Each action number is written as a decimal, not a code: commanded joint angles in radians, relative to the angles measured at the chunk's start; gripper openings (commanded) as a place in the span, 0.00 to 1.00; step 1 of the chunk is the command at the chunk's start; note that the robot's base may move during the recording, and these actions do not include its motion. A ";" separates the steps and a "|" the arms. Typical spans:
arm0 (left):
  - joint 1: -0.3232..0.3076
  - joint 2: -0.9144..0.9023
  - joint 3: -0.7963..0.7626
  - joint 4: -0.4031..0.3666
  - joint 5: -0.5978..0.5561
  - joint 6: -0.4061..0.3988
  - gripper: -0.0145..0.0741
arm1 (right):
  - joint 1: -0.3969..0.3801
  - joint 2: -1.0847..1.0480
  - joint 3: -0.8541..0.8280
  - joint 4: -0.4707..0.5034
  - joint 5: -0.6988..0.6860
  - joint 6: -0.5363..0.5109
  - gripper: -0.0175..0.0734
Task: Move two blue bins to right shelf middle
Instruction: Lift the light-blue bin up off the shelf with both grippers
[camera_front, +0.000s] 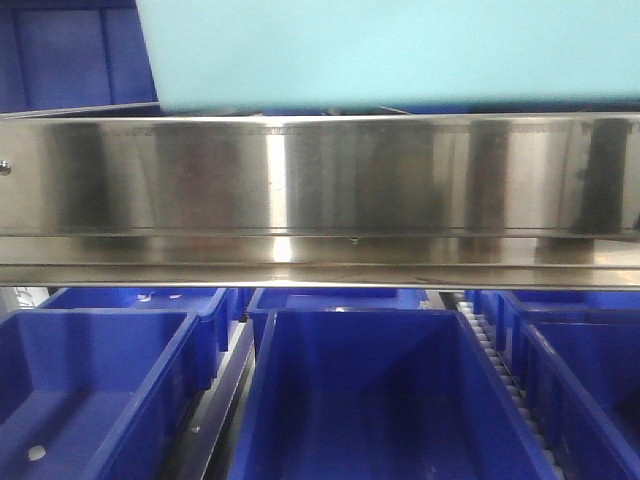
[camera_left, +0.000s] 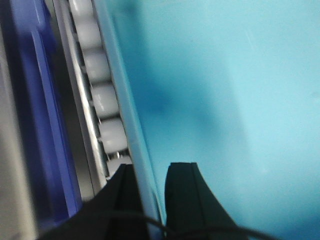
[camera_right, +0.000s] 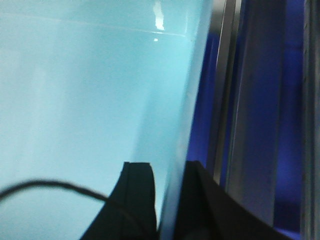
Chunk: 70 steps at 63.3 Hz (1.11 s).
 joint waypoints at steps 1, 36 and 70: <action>-0.003 -0.078 -0.051 -0.005 -0.013 0.015 0.04 | 0.000 -0.069 -0.018 -0.002 -0.051 -0.017 0.02; -0.003 -0.213 -0.108 0.022 -0.013 0.015 0.04 | 0.000 -0.199 -0.111 0.013 -0.035 -0.017 0.02; -0.003 -0.213 -0.108 0.022 -0.013 0.015 0.04 | 0.000 -0.199 -0.111 0.013 -0.057 -0.017 0.02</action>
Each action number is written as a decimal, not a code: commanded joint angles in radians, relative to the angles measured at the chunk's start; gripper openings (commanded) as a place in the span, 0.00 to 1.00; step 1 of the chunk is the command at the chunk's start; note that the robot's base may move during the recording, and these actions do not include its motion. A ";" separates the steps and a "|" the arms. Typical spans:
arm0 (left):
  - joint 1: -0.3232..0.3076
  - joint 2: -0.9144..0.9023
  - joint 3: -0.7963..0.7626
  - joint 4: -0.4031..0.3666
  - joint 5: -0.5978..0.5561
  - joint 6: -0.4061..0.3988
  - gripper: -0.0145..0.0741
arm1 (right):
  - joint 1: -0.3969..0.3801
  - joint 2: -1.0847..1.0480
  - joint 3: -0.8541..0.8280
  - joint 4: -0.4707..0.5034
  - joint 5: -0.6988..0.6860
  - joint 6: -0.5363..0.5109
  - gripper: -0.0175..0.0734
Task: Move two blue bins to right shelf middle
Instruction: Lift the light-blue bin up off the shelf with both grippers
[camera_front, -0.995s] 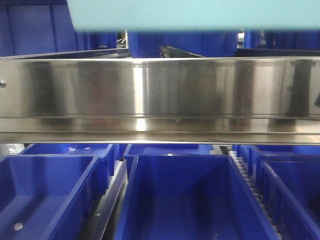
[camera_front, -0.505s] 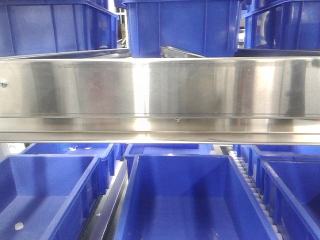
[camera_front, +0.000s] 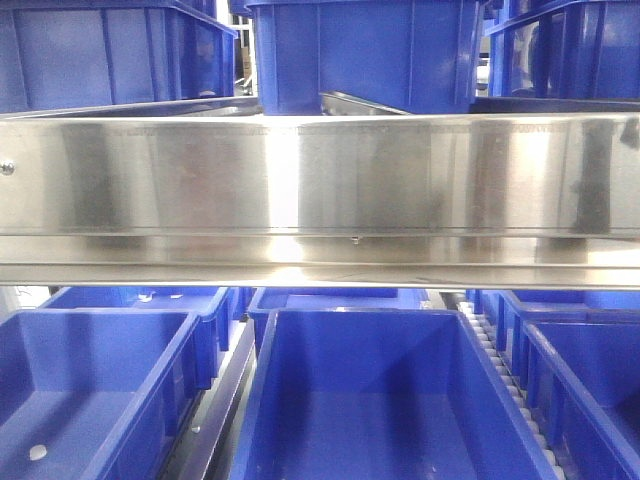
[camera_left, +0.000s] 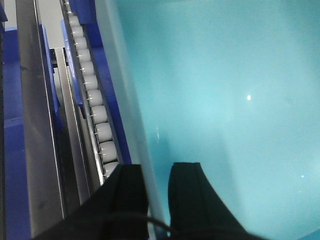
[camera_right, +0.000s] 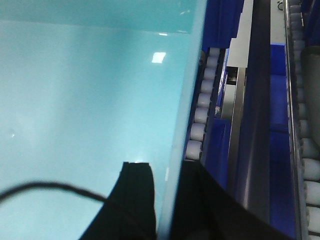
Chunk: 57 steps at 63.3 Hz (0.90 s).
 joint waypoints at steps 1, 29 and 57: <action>-0.002 -0.022 -0.012 0.009 -0.018 0.026 0.04 | -0.005 -0.014 -0.009 -0.022 -0.038 -0.026 0.02; -0.002 -0.020 -0.012 0.009 -0.018 0.026 0.04 | -0.005 -0.014 -0.009 -0.022 -0.038 -0.026 0.02; -0.002 -0.020 -0.012 0.009 -0.179 0.026 0.04 | -0.005 -0.014 -0.009 -0.022 -0.038 -0.026 0.02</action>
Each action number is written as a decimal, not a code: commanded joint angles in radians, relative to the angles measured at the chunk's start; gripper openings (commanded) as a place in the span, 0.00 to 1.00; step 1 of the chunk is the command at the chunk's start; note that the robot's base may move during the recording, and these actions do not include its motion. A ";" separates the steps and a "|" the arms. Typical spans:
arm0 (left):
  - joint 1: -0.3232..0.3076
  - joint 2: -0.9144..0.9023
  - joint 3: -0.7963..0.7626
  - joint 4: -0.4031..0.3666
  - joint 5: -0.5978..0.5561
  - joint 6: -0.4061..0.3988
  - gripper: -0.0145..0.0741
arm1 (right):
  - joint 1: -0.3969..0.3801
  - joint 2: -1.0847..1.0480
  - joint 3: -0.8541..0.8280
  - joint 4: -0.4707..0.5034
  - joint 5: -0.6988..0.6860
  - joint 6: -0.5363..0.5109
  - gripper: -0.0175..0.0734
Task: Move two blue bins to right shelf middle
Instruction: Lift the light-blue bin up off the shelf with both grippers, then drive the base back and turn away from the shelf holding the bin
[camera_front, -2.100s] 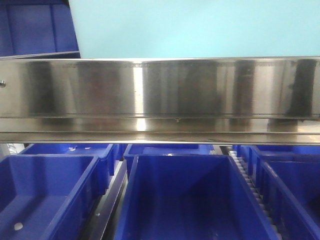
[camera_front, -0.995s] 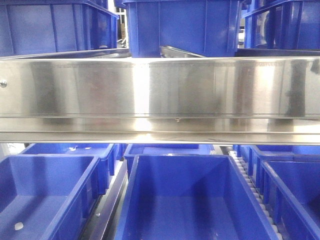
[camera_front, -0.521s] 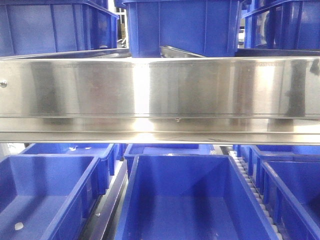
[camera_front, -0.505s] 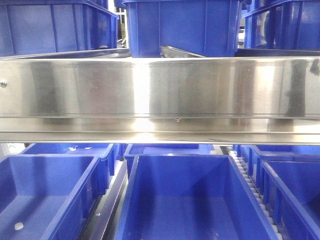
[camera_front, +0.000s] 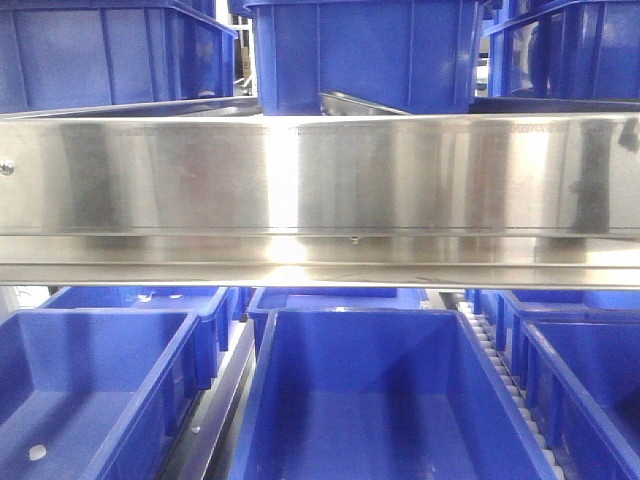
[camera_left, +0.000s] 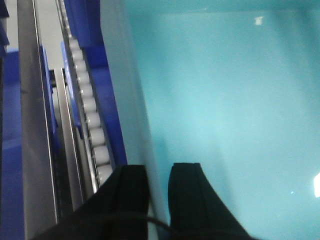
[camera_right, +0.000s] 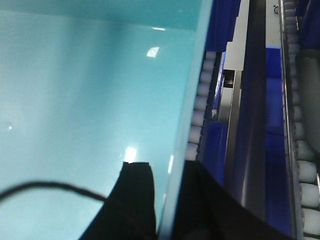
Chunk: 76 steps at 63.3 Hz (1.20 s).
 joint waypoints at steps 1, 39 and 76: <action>-0.002 -0.020 -0.012 0.009 -0.098 0.026 0.04 | -0.005 -0.014 -0.009 -0.018 -0.029 -0.026 0.02; -0.002 -0.020 -0.012 0.009 -0.369 0.026 0.04 | -0.005 -0.010 -0.009 -0.018 -0.077 -0.026 0.02; -0.002 -0.020 -0.012 0.009 -0.376 0.026 0.04 | -0.005 -0.010 -0.009 -0.018 -0.088 -0.026 0.02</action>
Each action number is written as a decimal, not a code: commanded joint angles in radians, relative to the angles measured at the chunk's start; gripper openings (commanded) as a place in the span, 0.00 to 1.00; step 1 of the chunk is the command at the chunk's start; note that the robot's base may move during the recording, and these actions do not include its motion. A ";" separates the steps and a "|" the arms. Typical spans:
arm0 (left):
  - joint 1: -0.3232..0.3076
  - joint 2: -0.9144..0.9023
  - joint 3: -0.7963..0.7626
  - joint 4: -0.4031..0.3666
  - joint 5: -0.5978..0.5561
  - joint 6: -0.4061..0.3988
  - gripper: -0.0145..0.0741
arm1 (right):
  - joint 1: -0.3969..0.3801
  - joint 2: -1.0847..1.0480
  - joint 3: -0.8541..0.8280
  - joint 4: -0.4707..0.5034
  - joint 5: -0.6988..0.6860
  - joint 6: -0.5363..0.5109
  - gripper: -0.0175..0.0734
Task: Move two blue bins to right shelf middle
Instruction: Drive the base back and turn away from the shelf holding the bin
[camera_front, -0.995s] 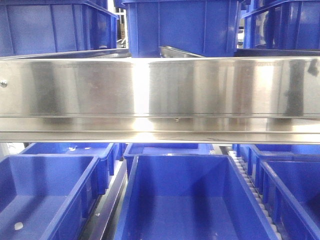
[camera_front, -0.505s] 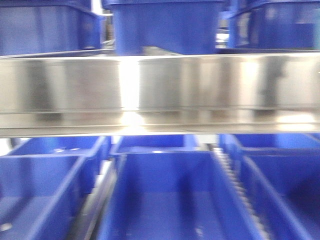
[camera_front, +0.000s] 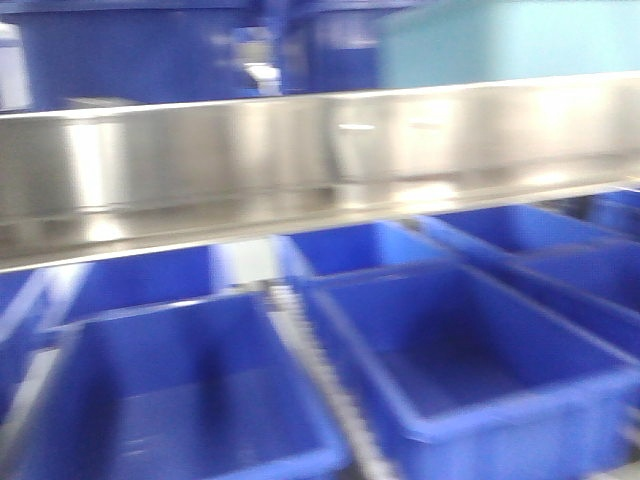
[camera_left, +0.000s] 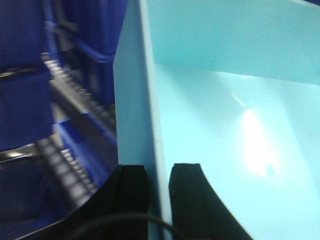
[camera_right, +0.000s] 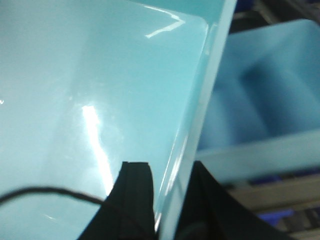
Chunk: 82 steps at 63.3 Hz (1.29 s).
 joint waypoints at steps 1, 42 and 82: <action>-0.002 -0.020 -0.012 -0.011 -0.078 -0.004 0.04 | -0.005 -0.010 -0.007 -0.016 -0.021 -0.034 0.02; -0.002 -0.020 -0.012 -0.009 -0.078 -0.004 0.04 | -0.005 -0.010 -0.007 -0.016 -0.021 -0.034 0.02; -0.002 -0.020 -0.012 -0.009 -0.078 -0.004 0.04 | -0.005 -0.010 -0.007 -0.016 -0.021 -0.034 0.02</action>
